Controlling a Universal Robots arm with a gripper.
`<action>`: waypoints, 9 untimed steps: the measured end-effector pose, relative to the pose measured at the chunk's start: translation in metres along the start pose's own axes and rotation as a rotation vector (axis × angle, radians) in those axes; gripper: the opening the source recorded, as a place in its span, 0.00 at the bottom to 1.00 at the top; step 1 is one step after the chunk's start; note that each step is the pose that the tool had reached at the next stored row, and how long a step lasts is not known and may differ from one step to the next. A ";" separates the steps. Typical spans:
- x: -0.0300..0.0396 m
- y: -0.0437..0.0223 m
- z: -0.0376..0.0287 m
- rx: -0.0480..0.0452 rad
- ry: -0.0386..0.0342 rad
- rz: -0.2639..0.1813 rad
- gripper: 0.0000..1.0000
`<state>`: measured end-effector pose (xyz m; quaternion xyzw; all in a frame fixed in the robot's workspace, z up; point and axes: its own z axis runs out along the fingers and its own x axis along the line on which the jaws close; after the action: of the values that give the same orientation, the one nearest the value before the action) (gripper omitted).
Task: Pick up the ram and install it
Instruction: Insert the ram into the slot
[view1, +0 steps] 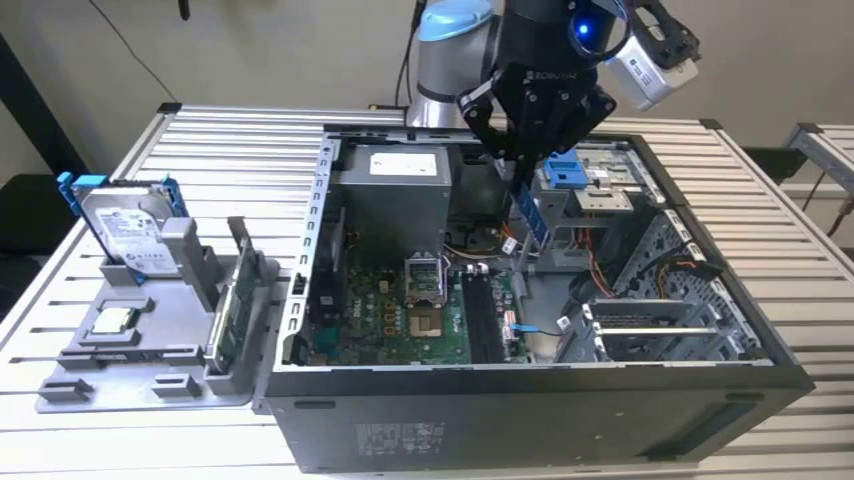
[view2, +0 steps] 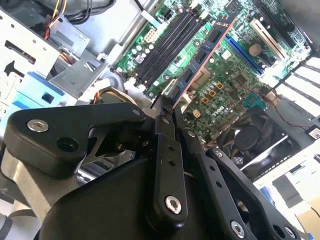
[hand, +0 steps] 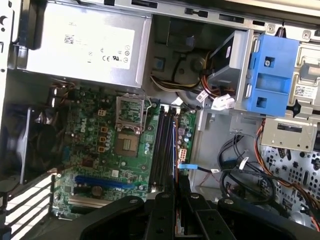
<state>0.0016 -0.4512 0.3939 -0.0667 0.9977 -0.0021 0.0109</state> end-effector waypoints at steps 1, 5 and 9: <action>-0.0002 -0.0001 0.0004 -0.0001 0.0000 0.000 0.14; -0.0005 -0.0002 0.0020 0.0000 0.0000 0.000 0.14; -0.0008 -0.0002 0.0037 -0.0001 0.0000 0.000 0.14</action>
<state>0.0025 -0.4514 0.3903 -0.0667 0.9977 -0.0021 0.0110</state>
